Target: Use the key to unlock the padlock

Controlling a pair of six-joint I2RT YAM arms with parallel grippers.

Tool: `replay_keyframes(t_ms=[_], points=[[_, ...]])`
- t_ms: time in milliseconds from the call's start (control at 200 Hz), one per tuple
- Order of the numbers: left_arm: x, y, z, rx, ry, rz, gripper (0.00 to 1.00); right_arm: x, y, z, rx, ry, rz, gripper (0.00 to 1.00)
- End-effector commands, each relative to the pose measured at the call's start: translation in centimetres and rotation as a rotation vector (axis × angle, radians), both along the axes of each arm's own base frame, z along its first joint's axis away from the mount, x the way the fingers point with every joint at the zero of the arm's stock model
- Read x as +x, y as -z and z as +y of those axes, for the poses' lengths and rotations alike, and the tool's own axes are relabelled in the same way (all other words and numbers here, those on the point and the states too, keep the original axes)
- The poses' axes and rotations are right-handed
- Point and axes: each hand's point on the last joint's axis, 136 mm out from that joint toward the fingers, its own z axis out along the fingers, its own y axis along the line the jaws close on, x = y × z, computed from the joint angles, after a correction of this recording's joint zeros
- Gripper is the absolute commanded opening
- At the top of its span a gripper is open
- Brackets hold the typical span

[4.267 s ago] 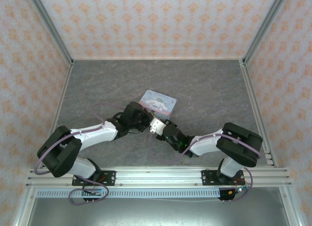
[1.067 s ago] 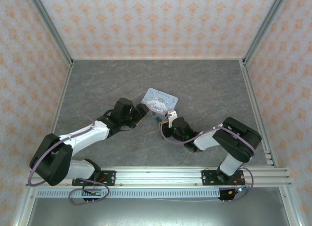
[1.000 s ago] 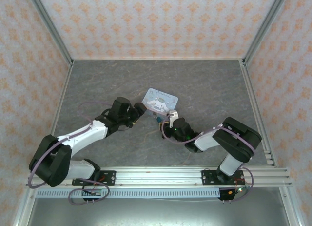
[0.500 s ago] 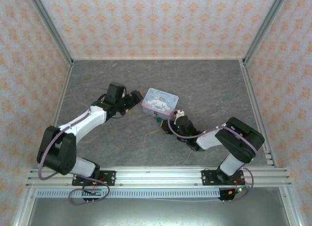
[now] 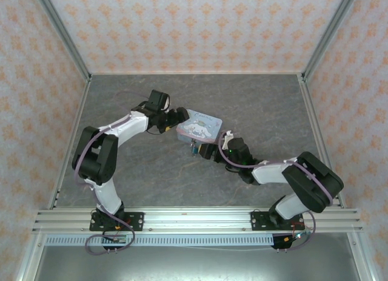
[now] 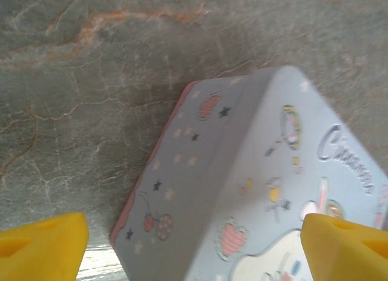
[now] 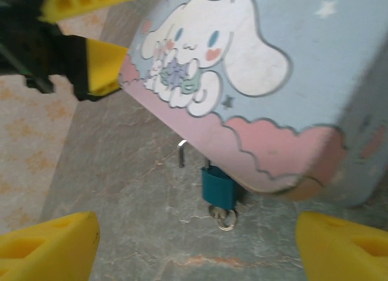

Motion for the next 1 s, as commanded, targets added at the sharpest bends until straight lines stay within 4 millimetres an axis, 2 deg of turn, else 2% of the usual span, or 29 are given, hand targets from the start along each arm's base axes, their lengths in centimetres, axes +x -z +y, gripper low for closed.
replay_keyframes(t_ms=[0,235,480,591,666,766,996], points=[[-1.4,1.7,0.7,0.041,0.031,0.062,0.91,1.2,-1.4,1.0,0.057,-0.031,-0.008,0.84],[-4.9,5.3,1.7,0.056,0.036,0.151,0.90,4.0,-1.7,0.4,0.062,-0.046,-0.022,0.84],[-9.3,7.0,2.5,0.033,-0.014,0.195,0.90,7.2,-1.4,-0.5,0.048,-0.065,-0.061,0.82],[-11.2,7.7,2.3,0.032,-0.030,0.208,0.91,7.8,-1.8,-1.4,0.072,-0.055,-0.087,0.78],[-11.9,7.8,2.3,0.042,-0.038,0.213,0.91,7.5,-2.1,-2.3,0.083,-0.034,-0.109,0.78],[-12.1,7.6,2.3,0.046,-0.058,0.204,0.90,6.0,-2.0,-2.8,0.070,-0.059,-0.118,0.78],[-11.7,6.8,2.6,0.065,-0.094,0.180,0.91,3.1,-0.9,-2.6,0.118,-0.115,-0.107,0.77]])
